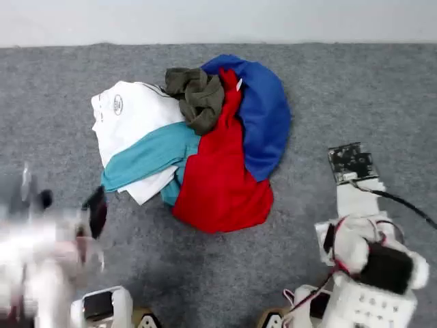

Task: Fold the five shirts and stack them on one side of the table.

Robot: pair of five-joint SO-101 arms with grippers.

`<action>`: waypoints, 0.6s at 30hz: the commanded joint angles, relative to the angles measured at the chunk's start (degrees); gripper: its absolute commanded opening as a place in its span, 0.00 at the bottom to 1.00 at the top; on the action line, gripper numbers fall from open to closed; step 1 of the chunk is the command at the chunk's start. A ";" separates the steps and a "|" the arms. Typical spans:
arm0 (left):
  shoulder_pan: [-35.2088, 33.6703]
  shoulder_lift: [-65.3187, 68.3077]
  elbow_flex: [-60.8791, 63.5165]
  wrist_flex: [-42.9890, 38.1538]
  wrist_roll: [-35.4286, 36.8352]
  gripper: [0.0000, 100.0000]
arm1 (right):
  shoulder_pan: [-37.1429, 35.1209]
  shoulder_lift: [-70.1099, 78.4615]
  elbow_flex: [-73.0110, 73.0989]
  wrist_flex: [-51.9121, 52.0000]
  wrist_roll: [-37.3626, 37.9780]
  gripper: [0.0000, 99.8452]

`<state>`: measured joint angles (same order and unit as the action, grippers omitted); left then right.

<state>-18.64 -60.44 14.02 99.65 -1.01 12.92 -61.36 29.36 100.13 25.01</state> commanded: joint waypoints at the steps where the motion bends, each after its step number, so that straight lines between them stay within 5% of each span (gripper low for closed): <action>1: -0.79 7.82 -3.03 0.88 0.62 0.28 | 0.75 2.33 -4.31 1.27 -0.70 0.14; 11: -0.70 10.11 -3.30 -3.34 0.62 0.24 | 0.75 2.42 -4.31 0.22 -0.70 0.14; 18: 2.11 31.82 -13.85 -2.46 0.62 0.24 | 0.84 2.59 -4.31 -6.11 -0.70 0.14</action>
<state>-18.73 -36.97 6.64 96.04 -0.66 13.19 -59.52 26.64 96.44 25.01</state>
